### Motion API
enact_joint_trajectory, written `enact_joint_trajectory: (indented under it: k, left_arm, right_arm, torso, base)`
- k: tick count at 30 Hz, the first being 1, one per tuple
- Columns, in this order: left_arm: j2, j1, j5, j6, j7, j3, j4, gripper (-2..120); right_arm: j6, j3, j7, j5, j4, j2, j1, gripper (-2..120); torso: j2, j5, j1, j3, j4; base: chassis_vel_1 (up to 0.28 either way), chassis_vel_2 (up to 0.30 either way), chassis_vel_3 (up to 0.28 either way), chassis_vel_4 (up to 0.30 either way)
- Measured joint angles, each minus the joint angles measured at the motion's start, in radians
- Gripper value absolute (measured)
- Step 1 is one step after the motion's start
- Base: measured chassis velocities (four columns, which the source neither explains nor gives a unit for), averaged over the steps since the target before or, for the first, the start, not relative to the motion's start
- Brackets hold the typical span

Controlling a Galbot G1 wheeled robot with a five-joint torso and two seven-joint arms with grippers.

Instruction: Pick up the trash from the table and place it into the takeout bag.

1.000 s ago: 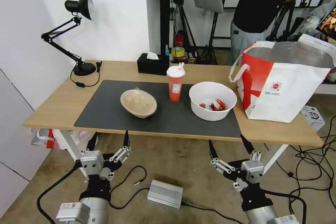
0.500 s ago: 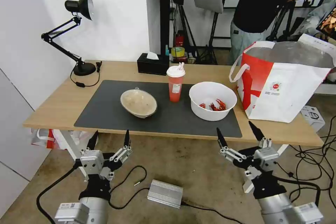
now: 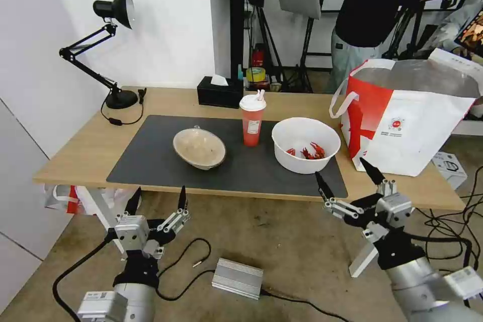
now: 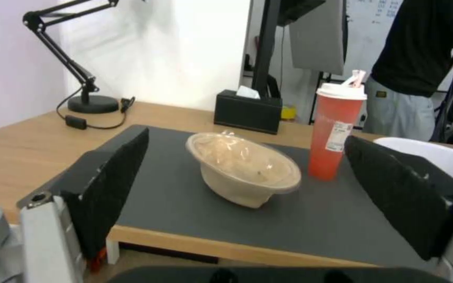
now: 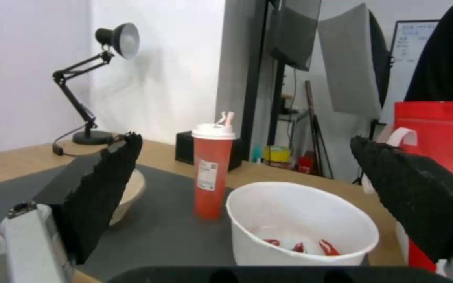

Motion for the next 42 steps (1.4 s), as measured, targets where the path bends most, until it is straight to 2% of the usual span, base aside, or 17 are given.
enact_joint_trajectory:
  k: [9, 13, 14, 18, 21, 31, 42]
  left_arm:
    - [-0.004, -0.008, -0.002, 0.0, 0.001, -0.002, 0.007, 100]
    - [-0.003, -0.005, -0.002, 0.0, 0.005, -0.006, 0.007, 100]
    - [-0.003, -0.005, -0.002, 0.0, 0.005, -0.006, 0.007, 100]
    - [-0.003, -0.005, -0.002, -0.003, 0.008, -0.008, 0.008, 100]
    - [-0.003, -0.006, -0.002, -0.02, 0.005, -0.01, 0.014, 100]
    - [0.0, -0.002, -0.004, -0.025, 0.002, -0.016, 0.018, 100]
    - [-0.003, -0.003, -0.003, -0.024, 0.002, -0.018, 0.028, 100]
  right_arm:
    - [-0.025, -0.003, -0.002, 0.066, -0.029, -0.095, 0.049, 100]
    - [-0.034, 0.001, -0.002, 0.118, -0.05, -0.187, 0.084, 100]
    - [-0.034, 0.001, -0.002, 0.118, -0.05, -0.187, 0.084, 100]
    - [-0.048, 0.0, -0.002, 0.167, -0.071, -0.276, 0.132, 100]
    - [-0.059, -0.002, 0.0, 0.187, -0.079, -0.314, 0.153, 100]
    - [-0.083, -0.025, 0.017, 0.264, -0.121, -0.41, 0.268, 100]
    - [-0.099, -0.12, 0.002, 0.319, -0.188, -0.513, 0.422, 100]
  torso:
    - [0.0, -0.0001, 0.0, 0.0, 0.0]
    - [0.0, -0.0001, 0.0, 0.0, 0.0]
    - [0.0, -0.0001, 0.0, 0.0, 0.0]
    - [0.0, -0.0001, 0.0, 0.0, 0.0]
    - [0.0, -0.0001, 0.0, 0.0, 0.0]
    - [0.0, -0.0001, 0.0, 0.0, 0.0]
    - [0.0, 0.0, 0.0, 0.0, 0.0]
  base:
    - [0.0, 0.0, 0.0, 0.0]
    - [0.0, 0.0, 0.0, 0.0]
    - [0.0, 0.0, 0.0, 0.0]
    - [0.0, 0.0, 0.0, 0.0]
    - [0.0, 0.0, 0.0, 0.0]
    - [0.0, 0.0, 0.0, 0.0]
    - [0.0, 0.0, 0.0, 0.0]
